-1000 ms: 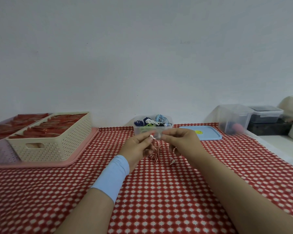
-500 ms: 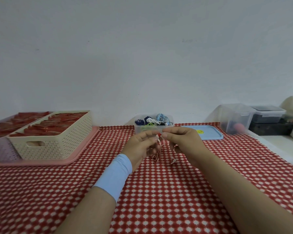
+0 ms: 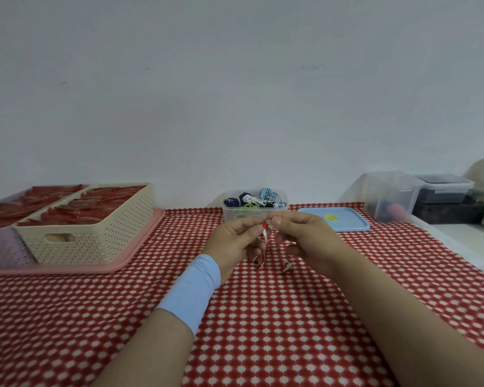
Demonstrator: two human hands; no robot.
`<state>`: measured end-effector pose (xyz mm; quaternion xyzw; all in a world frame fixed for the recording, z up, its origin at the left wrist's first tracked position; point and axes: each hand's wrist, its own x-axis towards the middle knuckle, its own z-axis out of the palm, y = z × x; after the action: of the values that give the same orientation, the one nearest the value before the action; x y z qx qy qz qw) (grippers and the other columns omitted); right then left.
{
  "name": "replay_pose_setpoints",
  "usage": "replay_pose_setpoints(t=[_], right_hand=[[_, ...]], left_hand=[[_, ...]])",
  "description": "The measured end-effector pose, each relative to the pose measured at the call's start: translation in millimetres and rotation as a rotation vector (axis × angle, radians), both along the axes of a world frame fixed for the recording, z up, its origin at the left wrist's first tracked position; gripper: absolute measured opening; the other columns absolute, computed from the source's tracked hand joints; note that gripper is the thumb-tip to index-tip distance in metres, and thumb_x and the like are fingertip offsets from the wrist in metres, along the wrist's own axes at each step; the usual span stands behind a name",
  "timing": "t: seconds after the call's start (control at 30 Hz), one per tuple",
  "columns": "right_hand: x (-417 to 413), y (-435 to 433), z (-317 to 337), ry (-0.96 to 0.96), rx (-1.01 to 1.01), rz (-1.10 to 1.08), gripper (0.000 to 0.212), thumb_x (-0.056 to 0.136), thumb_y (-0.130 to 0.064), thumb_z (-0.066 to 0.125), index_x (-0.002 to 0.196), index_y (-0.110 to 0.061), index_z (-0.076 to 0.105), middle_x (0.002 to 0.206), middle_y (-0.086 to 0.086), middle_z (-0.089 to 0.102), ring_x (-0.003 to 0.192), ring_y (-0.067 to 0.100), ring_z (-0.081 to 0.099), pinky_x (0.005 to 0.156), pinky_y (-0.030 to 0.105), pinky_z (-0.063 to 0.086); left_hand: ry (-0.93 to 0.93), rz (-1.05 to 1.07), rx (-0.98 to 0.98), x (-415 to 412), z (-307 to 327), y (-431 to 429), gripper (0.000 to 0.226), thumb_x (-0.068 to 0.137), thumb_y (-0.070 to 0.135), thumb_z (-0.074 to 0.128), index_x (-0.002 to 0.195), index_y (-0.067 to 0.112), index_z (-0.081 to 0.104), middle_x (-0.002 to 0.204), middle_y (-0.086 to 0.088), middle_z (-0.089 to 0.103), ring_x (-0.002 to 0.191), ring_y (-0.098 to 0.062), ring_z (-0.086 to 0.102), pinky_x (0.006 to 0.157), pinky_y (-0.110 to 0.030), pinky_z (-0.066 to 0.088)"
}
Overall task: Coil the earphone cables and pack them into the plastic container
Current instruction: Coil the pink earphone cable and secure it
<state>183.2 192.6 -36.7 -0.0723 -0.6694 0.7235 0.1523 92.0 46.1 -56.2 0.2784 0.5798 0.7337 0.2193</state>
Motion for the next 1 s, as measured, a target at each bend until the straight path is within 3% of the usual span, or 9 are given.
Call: replay_pose_setpoints(t=[0.3, 0.57, 0.67, 1.0], right_hand=[[4.8, 0.6, 3.4, -0.029, 0.051, 0.036, 0.019, 0.093, -0.011, 0.069, 0.088, -0.021, 0.084, 0.078, -0.003, 0.071, 0.064, 0.009, 0.051, 0.053, 0.024, 0.035], [4.6, 1.7, 5.1, -0.123, 0.059, 0.044, 0.013, 0.092, -0.014, 0.072, 0.092, -0.019, 0.083, 0.075, -0.005, 0.071, 0.064, 0.009, 0.053, 0.05, 0.02, 0.037], [5.8, 5.6, 7.3, -0.166, 0.069, 0.034, 0.012, 0.087, -0.014, 0.075, 0.085, -0.021, 0.084, 0.074, -0.005, 0.071, 0.063, 0.009, 0.052, 0.049, 0.02, 0.038], [4.3, 13.2, 3.5, -0.143, 0.046, 0.068, 0.012, 0.089, -0.01, 0.072, 0.087, -0.017, 0.081, 0.071, -0.002, 0.071, 0.058, 0.009, 0.057, 0.049, 0.02, 0.042]], left_hand=[[0.029, 0.028, -0.009, 0.8, 1.0, -1.8, 0.02, 0.093, 0.005, 0.061, 0.11, 0.004, 0.071, 0.075, -0.006, 0.069, 0.064, -0.014, 0.064, 0.059, -0.021, 0.053], [0.181, 0.067, -0.083, -1.1, 5.0, -3.8, 0.017, 0.089, -0.001, 0.065, 0.095, 0.011, 0.076, 0.071, -0.008, 0.071, 0.065, -0.017, 0.066, 0.062, -0.024, 0.055], [0.235, 0.082, -0.124, 0.0, 5.0, -1.1, 0.015, 0.089, -0.001, 0.066, 0.097, 0.008, 0.075, 0.071, -0.009, 0.071, 0.067, -0.018, 0.067, 0.064, -0.024, 0.055], [0.157, 0.048, -0.103, 3.8, 4.2, 3.0, 0.018, 0.09, -0.002, 0.063, 0.105, 0.0, 0.073, 0.076, -0.012, 0.07, 0.068, -0.017, 0.066, 0.064, -0.024, 0.055]])
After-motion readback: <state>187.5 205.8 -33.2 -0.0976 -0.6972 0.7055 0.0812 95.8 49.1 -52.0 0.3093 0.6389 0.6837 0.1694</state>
